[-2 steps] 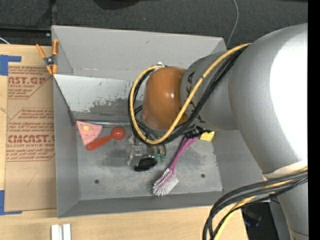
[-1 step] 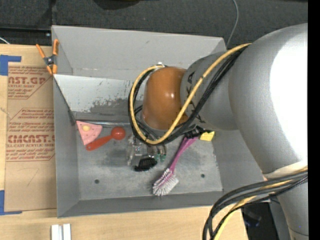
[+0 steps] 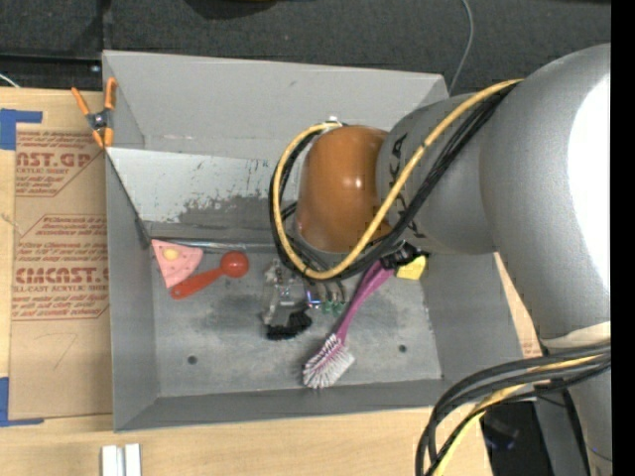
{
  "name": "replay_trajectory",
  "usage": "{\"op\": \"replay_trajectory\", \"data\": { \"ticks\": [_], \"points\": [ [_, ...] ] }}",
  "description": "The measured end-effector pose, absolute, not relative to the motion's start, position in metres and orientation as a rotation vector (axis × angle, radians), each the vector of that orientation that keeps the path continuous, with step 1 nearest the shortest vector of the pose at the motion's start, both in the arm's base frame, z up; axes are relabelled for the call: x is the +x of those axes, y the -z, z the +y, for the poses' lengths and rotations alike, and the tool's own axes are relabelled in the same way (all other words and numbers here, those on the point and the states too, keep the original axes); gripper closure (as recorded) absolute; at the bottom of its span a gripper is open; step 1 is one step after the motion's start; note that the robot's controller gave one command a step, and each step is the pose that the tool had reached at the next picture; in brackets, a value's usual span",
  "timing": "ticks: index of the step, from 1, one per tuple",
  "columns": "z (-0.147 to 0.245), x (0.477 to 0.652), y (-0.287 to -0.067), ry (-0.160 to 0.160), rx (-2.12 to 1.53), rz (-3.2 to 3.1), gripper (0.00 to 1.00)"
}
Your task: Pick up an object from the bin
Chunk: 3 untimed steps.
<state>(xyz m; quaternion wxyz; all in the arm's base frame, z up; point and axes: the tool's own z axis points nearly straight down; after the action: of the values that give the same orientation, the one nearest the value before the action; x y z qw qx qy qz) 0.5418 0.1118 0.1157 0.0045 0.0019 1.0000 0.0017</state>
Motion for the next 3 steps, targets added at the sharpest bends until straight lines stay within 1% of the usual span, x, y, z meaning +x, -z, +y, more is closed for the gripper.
{"op": "replay_trajectory", "data": {
  "ticks": [1, 2, 3],
  "points": [
    [0.095, 0.542, -0.146, -0.007, 0.041, 3.131, 0.00],
    [0.095, 0.541, -0.145, -0.007, 0.040, 3.133, 0.00],
    [0.080, 0.524, -0.083, -0.006, -0.020, 3.139, 0.00]
  ]
}}
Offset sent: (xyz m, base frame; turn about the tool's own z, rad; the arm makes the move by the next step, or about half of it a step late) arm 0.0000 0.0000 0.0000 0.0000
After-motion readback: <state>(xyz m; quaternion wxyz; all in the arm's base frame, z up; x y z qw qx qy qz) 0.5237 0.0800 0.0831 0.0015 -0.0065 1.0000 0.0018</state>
